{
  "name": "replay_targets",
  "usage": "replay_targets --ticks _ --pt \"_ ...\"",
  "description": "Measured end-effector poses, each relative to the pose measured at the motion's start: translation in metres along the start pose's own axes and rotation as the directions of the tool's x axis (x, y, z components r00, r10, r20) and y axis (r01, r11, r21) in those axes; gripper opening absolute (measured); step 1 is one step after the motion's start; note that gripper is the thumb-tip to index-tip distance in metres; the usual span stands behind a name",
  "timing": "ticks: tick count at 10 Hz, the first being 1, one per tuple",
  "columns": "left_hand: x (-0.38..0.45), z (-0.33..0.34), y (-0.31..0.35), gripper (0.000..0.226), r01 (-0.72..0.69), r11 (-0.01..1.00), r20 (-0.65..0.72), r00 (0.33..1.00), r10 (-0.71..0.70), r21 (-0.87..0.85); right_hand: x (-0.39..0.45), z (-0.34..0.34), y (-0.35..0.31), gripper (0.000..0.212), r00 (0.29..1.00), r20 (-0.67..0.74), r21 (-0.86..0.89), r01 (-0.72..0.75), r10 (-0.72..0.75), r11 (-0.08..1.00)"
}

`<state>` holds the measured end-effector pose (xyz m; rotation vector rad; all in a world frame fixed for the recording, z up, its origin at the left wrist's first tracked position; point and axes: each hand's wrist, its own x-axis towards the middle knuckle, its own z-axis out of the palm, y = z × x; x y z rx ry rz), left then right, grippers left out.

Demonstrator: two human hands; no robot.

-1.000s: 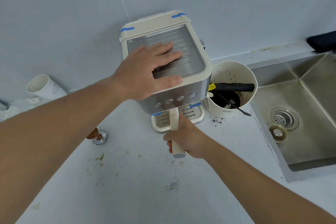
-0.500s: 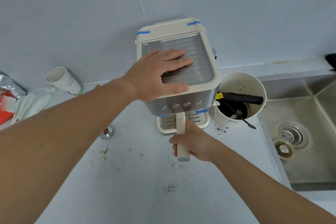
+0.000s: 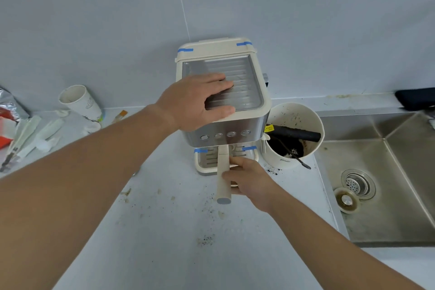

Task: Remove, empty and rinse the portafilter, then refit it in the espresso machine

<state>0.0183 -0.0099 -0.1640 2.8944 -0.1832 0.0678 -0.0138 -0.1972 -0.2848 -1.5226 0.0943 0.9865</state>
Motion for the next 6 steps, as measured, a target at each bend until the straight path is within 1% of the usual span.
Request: replay_targets --ticks 1,2,3,4,5,6 --pt "-0.01 0.005 0.011 0.063 0.062 0.998 -0.052 0.997 -0.062 0.0 -0.007 -0.005 -0.002 0.045 1.0 -0.024 0.014 0.011 -0.01 1.0" --pt "-0.02 0.007 0.026 0.052 0.126 0.979 -0.07 0.988 -0.139 -0.159 -0.021 -0.014 -0.01 0.028 0.998 -0.047 0.008 0.047 -0.047 0.999" --pt "-0.029 0.001 0.037 0.035 0.164 0.938 -0.078 0.978 -0.196 -0.305 -0.042 -0.027 -0.026 0.019 0.99 -0.09 0.0 0.113 -0.113 0.994" --pt "-0.04 -0.008 0.041 0.037 0.2 0.919 -0.058 0.971 -0.232 -0.341 -0.069 -0.042 -0.046 0.018 0.971 -0.101 0.005 0.217 -0.216 0.976" --pt "-0.049 -0.013 0.043 0.049 0.16 0.963 -0.077 0.981 -0.181 -0.218 -0.102 -0.057 -0.069 0.022 0.941 -0.116 0.02 0.323 -0.319 0.946" --pt "-0.05 -0.027 0.047 0.057 0.109 0.99 -0.167 0.978 -0.122 -0.084 -0.146 -0.071 -0.102 0.033 0.843 -0.11 0.022 0.532 -0.527 0.847"
